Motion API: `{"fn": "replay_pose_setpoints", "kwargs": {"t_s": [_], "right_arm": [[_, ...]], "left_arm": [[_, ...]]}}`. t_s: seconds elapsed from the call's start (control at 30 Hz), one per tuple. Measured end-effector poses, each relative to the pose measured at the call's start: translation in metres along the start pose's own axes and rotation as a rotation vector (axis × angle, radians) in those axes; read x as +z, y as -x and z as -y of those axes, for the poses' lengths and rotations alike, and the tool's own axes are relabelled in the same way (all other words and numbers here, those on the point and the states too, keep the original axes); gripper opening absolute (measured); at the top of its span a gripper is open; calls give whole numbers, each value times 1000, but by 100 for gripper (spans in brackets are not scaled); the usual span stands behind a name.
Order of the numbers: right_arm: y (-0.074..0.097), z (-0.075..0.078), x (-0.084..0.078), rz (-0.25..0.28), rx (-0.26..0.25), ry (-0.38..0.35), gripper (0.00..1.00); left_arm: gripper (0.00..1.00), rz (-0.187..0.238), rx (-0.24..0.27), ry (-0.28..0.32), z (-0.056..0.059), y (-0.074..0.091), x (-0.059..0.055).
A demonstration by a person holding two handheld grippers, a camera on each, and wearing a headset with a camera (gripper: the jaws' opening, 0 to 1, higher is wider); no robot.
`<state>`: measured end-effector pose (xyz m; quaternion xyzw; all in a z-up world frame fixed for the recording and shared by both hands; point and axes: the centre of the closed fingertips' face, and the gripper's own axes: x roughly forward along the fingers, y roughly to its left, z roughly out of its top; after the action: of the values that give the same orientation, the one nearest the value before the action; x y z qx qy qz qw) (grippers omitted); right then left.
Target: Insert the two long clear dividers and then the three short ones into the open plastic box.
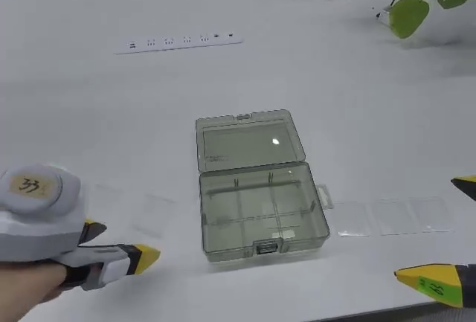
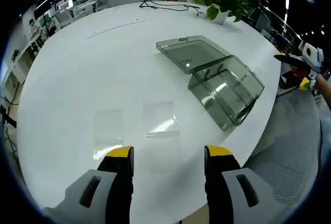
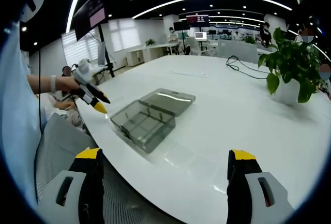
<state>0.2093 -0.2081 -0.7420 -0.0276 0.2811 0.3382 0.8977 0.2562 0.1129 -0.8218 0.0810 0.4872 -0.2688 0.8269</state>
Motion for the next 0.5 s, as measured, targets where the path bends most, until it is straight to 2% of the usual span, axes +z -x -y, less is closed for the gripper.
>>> {"fn": "replay_pose_setpoints", "kwargs": {"t_s": [0.13,0.27,0.4,0.43,0.5], "right_arm": [[1,0,-1,2,-5,-4,100],[2,-1,-2,3,-8,-8,100],[3,-1,-3,1,-12,-9,100],[3,-1,-3,2,-11,-10,100],[2,-1,-3,1,-10,-9,100]], "left_arm": [[53,-22,-6,-8,3,-5,0],[54,-17,-3,-17,3,-5,3],[59,40,7,-30,4,-2,10],[60,37,8,-27,4,-1,9],[69,77,9,-37,4,0,11]]}}
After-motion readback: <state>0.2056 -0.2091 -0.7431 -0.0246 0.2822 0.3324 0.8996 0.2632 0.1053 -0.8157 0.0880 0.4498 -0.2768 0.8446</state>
